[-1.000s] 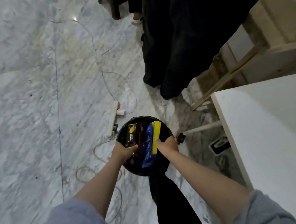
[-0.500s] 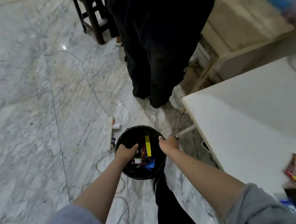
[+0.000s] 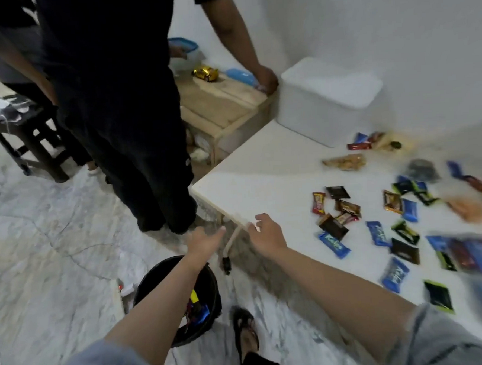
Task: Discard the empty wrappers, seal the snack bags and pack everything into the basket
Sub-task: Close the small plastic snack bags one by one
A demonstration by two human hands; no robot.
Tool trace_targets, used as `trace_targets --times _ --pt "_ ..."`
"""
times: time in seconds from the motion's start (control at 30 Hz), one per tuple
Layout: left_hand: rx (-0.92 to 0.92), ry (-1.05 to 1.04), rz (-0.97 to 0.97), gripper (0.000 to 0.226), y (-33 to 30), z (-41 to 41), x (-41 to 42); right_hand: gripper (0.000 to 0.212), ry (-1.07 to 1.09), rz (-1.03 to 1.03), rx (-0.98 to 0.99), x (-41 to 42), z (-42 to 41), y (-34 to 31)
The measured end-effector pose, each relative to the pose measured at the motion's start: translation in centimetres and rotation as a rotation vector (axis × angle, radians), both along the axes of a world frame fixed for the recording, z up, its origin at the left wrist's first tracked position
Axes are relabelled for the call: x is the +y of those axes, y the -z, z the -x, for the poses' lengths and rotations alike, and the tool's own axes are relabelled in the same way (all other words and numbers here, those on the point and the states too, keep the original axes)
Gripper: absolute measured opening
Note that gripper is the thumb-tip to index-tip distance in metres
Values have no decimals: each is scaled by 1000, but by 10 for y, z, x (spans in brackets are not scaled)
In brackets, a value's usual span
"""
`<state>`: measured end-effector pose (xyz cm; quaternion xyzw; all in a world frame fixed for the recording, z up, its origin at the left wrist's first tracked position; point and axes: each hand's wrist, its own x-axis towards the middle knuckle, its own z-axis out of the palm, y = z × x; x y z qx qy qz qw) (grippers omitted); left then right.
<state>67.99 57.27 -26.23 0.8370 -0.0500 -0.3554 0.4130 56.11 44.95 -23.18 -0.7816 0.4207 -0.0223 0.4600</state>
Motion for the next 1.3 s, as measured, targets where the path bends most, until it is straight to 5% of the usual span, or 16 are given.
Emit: trace_targets --times 0.1,0.37,0.63,1.13,1.3 --pt "-12 103 44 96 -15 32 -48 41 147 64 -45 -32 51 -11" --pt "-96 346 85 72 -44 104 -169 29 477 121 -73 -130 154 -22" --pt "-158 405 115 69 -62 121 -303 39 520 127 -74 -246 192 -28" --pt "-90 427 -45 68 -15 42 -416 38 504 100 -23 -355 119 11" --pt "68 407 -81 55 1 -7 -449 42 439 94 6 -363 63 21"
